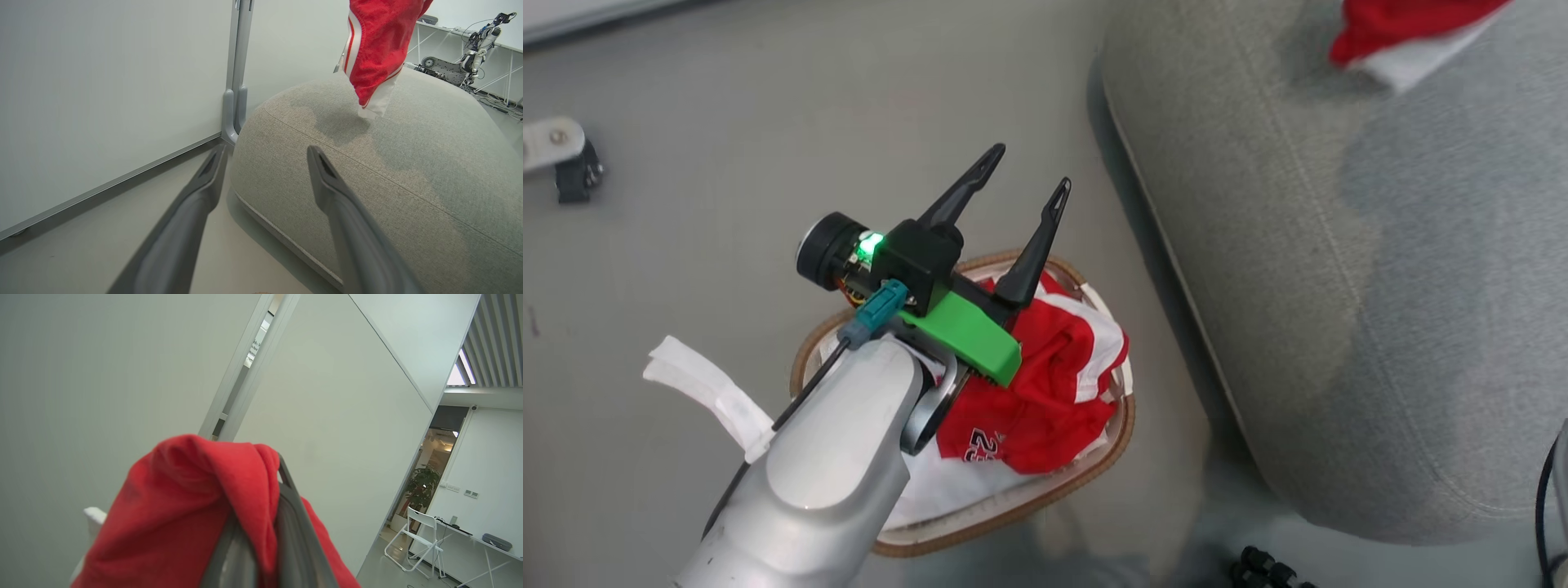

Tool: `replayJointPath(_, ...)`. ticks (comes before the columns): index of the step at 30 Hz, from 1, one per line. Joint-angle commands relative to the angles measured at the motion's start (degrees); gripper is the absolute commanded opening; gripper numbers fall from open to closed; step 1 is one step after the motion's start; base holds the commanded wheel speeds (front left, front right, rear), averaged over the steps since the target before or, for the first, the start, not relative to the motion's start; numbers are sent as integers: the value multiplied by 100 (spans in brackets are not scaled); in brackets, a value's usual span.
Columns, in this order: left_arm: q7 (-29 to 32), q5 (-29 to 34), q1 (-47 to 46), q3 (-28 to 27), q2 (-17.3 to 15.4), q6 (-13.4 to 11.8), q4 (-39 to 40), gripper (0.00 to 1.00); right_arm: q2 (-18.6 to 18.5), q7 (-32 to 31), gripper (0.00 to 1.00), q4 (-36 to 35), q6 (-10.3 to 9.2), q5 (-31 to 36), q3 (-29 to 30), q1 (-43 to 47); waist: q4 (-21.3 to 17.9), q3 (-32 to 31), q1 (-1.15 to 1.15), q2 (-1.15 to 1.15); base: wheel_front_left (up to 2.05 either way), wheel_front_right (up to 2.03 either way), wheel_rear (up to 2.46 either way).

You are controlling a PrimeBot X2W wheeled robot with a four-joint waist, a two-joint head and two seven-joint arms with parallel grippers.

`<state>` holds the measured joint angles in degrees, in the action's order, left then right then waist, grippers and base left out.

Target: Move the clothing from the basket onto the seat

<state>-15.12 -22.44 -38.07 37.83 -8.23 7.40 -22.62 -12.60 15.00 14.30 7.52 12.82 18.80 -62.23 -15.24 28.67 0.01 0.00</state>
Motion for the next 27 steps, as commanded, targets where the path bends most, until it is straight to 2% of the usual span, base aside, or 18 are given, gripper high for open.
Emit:
replayJointPath(1, -5, 62, -131, 1, -43, 16, 21, 100, -56, 29, 0, 102, -6, 46, 95, -153, 369, 710, -1, 0, 0, 0, 0)
replayJointPath(5, -5, 51, -237, 29, -3, 16, 40, 100, -229, 28, 0, 456, -6, 212, 424, -294, 484, 905, -1, 0, 0, 0, 0)
replayJointPath(11, -5, 108, -223, -17, -26, 16, 64, 100, -268, 29, 0, 1120, -7, 531, 1016, 212, 608, 1101, -1, 0, 0, 0, 0)
replayJointPath(20, -5, 111, -68, -241, -121, 17, 89, 100, 227, 28, 0, 1389, -7, 651, 1511, 1169, 592, 1163, -1, 0, 0, 0, 0)
replayJointPath(21, -5, 114, -47, -263, -128, 17, 90, 100, 273, 28, 13, 1366, -7, 659, 1511, 1253, 579, 1155, -1, 0, 0, 0, 0)
replayJointPath(23, -5, 116, -13, -316, -143, 17, 80, 100, 377, 28, 45, 1384, -6, 635, 1513, 1378, 552, 1126, -1, 0, 0, 0, 0)
replayJointPath(24, -5, 117, -1, -345, -150, 17, 75, 100, 414, 28, 91, 1395, -6, 615, 1511, 1425, 542, 1108, -1, 0, 0, 0, 0)
replayJointPath(25, -5, 116, 16, -378, -154, 17, 68, 100, 436, 28, 100, 1413, -6, 604, 1489, 1496, 529, 1072, -1, 0, 0, 0, 0)
replayJointPath(27, -5, 99, 68, -417, -155, 17, 59, 100, 477, 28, 100, 1399, -7, 584, 1448, 1617, 514, 1002, -1, 0, 0, 0, 0)
